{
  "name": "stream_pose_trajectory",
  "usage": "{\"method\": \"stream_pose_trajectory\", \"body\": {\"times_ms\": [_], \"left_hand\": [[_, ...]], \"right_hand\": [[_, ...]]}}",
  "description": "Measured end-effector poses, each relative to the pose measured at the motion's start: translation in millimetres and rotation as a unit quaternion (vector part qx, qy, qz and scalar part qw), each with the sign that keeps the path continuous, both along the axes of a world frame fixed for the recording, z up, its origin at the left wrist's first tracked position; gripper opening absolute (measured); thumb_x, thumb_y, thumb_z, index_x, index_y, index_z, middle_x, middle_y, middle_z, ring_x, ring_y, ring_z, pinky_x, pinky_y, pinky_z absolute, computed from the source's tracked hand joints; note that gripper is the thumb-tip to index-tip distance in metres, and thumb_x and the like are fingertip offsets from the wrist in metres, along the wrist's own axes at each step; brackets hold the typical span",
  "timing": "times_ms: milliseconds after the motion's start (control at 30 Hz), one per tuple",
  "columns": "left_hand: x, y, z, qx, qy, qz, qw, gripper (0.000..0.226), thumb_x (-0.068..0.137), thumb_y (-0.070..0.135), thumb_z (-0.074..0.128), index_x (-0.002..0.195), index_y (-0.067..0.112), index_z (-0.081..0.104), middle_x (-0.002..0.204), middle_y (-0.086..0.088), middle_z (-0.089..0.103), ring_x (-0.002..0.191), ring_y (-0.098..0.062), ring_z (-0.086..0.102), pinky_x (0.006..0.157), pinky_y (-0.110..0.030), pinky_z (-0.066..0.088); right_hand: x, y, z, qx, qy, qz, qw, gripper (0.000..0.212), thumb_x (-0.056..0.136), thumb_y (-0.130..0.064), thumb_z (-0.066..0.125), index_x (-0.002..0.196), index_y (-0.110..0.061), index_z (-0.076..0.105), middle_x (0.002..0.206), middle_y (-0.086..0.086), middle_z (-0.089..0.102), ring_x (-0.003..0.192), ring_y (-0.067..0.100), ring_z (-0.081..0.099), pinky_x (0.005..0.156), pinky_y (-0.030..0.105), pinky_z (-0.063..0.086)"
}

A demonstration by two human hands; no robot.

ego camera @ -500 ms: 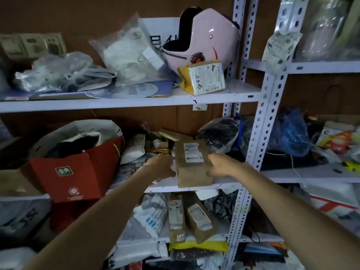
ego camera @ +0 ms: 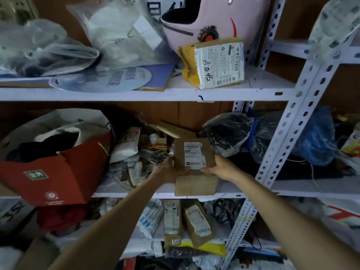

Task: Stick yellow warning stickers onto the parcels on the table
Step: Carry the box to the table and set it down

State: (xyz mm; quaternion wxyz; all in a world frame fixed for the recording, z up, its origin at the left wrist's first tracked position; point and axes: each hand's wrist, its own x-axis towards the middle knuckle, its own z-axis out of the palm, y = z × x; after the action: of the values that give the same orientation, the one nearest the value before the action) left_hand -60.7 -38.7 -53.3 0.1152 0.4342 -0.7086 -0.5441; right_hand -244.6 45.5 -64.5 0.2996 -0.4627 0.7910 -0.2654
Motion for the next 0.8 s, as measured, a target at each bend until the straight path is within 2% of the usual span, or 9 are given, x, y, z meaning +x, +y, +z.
{"method": "stream_pose_trajectory", "body": {"times_ms": [100, 233, 333, 433, 500, 567, 700, 800], "left_hand": [[-3, -5, -3, 0.036, 0.022, 0.028, 0.999, 0.072, 0.083, 0.018, 0.073, 0.144, 0.014, 0.034, 0.136, -0.014, 0.053, 0.115, -0.032, 0.057, 0.071, -0.033, 0.054], [-3, 1, -9, 0.040, 0.040, 0.049, 0.997, 0.076, 0.085, 0.017, 0.070, 0.148, 0.023, 0.027, 0.135, -0.013, 0.053, 0.117, -0.031, 0.055, 0.065, -0.026, 0.050], [0, 7, -13, 0.034, 0.077, 0.046, 0.995, 0.070, 0.090, 0.013, 0.064, 0.148, 0.019, 0.026, 0.134, -0.014, 0.055, 0.118, -0.029, 0.054, 0.062, -0.018, 0.049], [6, 12, -14, 0.044, 0.099, 0.039, 0.993, 0.072, 0.088, 0.011, 0.065, 0.148, 0.019, 0.026, 0.132, -0.014, 0.056, 0.114, -0.027, 0.056, 0.079, -0.028, 0.051], [11, 15, -16, 0.055, 0.112, 0.036, 0.991, 0.075, 0.085, 0.010, 0.069, 0.148, 0.021, 0.030, 0.130, -0.014, 0.057, 0.112, -0.027, 0.058, 0.077, -0.028, 0.053], [18, 18, -15, 0.069, 0.130, 0.037, 0.988, 0.079, 0.084, 0.006, 0.070, 0.149, 0.022, 0.028, 0.133, -0.015, 0.055, 0.117, -0.030, 0.056, 0.075, -0.027, 0.054], [32, 24, -14, 0.050, 0.139, 0.015, 0.989, 0.089, 0.076, 0.007, 0.078, 0.149, 0.023, 0.028, 0.134, -0.015, 0.053, 0.123, -0.034, 0.052, 0.097, -0.047, 0.049], [45, 31, -12, 0.063, 0.156, 0.005, 0.986, 0.085, 0.078, -0.002, 0.074, 0.148, 0.018, 0.029, 0.137, -0.013, 0.052, 0.124, -0.032, 0.052, 0.095, -0.042, 0.050]], "right_hand": [[3, -1, 0, -0.008, -0.057, -0.028, 0.998, 0.065, 0.076, -0.031, 0.078, 0.132, -0.015, 0.048, 0.126, 0.001, 0.062, 0.115, 0.018, 0.057, 0.105, 0.039, 0.044], [17, -1, 0, -0.037, -0.178, -0.101, 0.978, 0.064, 0.084, -0.009, 0.070, 0.137, -0.017, 0.037, 0.130, 0.001, 0.058, 0.119, 0.019, 0.053, 0.106, 0.036, 0.041], [24, 2, -7, -0.073, -0.181, -0.133, 0.972, 0.060, 0.085, -0.009, 0.067, 0.135, -0.019, 0.038, 0.128, 0.002, 0.060, 0.118, 0.020, 0.054, 0.104, 0.036, 0.042], [27, 11, -7, -0.094, -0.210, -0.153, 0.961, 0.055, 0.077, -0.008, 0.077, 0.124, -0.017, 0.051, 0.119, 0.003, 0.066, 0.110, 0.020, 0.060, 0.101, 0.039, 0.047], [30, 17, -4, -0.104, -0.220, -0.146, 0.959, 0.059, 0.072, -0.002, 0.080, 0.122, -0.014, 0.053, 0.117, 0.005, 0.067, 0.108, 0.020, 0.061, 0.099, 0.038, 0.049], [36, 22, -2, -0.115, -0.215, -0.126, 0.962, 0.067, 0.071, -0.001, 0.080, 0.128, -0.014, 0.048, 0.120, 0.004, 0.065, 0.110, 0.019, 0.060, 0.097, 0.033, 0.047], [50, 36, -4, -0.134, -0.198, -0.090, 0.967, 0.083, 0.072, -0.001, 0.079, 0.140, -0.018, 0.034, 0.131, 0.005, 0.057, 0.120, 0.019, 0.053, 0.104, 0.034, 0.042], [67, 50, -7, -0.141, -0.185, -0.101, 0.967, 0.095, 0.069, -0.009, 0.083, 0.145, -0.023, 0.027, 0.135, 0.002, 0.051, 0.122, 0.017, 0.050, 0.104, 0.034, 0.042]]}}
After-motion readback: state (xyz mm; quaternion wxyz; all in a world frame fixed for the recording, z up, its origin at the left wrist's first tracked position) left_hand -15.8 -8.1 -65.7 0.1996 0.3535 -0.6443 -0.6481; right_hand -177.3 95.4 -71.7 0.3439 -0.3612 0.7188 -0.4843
